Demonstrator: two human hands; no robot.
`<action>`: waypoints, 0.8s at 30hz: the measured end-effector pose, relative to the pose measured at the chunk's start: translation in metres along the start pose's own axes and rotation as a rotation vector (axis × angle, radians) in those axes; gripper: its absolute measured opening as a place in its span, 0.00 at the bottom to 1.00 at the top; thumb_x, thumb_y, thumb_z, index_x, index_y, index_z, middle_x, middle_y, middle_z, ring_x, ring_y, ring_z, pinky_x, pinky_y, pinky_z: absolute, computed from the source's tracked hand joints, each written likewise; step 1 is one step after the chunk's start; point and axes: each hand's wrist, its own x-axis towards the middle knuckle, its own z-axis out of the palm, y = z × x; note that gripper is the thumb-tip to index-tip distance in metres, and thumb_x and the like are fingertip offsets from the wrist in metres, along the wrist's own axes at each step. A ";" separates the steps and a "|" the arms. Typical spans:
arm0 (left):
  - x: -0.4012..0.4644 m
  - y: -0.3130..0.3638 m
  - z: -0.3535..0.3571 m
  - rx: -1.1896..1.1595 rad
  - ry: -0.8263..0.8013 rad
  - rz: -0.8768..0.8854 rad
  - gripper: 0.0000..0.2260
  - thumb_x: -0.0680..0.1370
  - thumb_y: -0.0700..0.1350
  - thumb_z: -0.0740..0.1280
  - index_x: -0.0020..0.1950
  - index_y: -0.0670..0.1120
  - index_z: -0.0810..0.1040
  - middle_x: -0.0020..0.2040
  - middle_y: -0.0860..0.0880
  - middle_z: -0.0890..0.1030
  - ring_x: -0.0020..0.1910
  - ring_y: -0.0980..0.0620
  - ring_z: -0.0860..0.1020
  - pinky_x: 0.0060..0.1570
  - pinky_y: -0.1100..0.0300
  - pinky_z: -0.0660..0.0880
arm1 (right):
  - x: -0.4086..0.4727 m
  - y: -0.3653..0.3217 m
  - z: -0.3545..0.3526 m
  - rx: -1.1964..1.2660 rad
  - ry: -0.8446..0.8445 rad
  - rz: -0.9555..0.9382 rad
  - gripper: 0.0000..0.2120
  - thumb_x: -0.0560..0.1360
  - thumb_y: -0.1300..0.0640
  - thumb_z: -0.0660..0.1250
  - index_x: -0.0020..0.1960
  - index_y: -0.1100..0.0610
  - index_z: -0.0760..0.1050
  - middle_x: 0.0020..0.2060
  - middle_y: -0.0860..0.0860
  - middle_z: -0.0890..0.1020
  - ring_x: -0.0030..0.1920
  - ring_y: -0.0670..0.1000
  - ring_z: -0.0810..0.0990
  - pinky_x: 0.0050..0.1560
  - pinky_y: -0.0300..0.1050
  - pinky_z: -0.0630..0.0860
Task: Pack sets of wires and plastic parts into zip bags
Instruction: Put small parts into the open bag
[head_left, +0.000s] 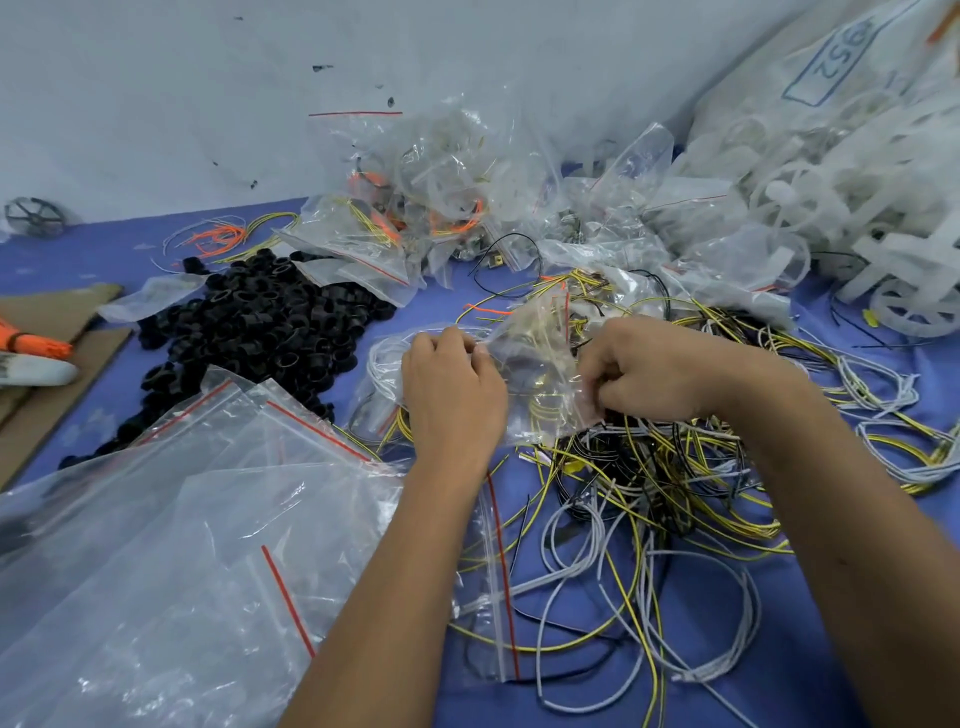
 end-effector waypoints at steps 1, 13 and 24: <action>0.000 0.000 0.000 0.004 0.002 -0.003 0.07 0.82 0.44 0.64 0.54 0.42 0.79 0.54 0.43 0.76 0.58 0.42 0.73 0.58 0.54 0.66 | -0.001 0.000 -0.001 -0.013 0.016 0.021 0.21 0.70 0.70 0.63 0.34 0.47 0.85 0.32 0.42 0.83 0.35 0.40 0.78 0.41 0.43 0.76; -0.032 0.089 0.019 -0.258 0.004 0.476 0.04 0.78 0.42 0.66 0.45 0.44 0.80 0.43 0.50 0.79 0.44 0.47 0.77 0.44 0.50 0.73 | -0.047 0.018 -0.010 0.145 0.522 0.004 0.18 0.70 0.70 0.63 0.33 0.48 0.76 0.31 0.49 0.80 0.37 0.52 0.79 0.39 0.45 0.74; -0.067 0.192 0.115 -0.065 -0.382 0.739 0.06 0.79 0.43 0.66 0.49 0.43 0.82 0.49 0.44 0.81 0.52 0.43 0.77 0.51 0.53 0.70 | -0.143 0.143 -0.036 -0.189 1.029 0.752 0.14 0.73 0.63 0.66 0.54 0.54 0.84 0.54 0.59 0.84 0.56 0.62 0.79 0.55 0.48 0.72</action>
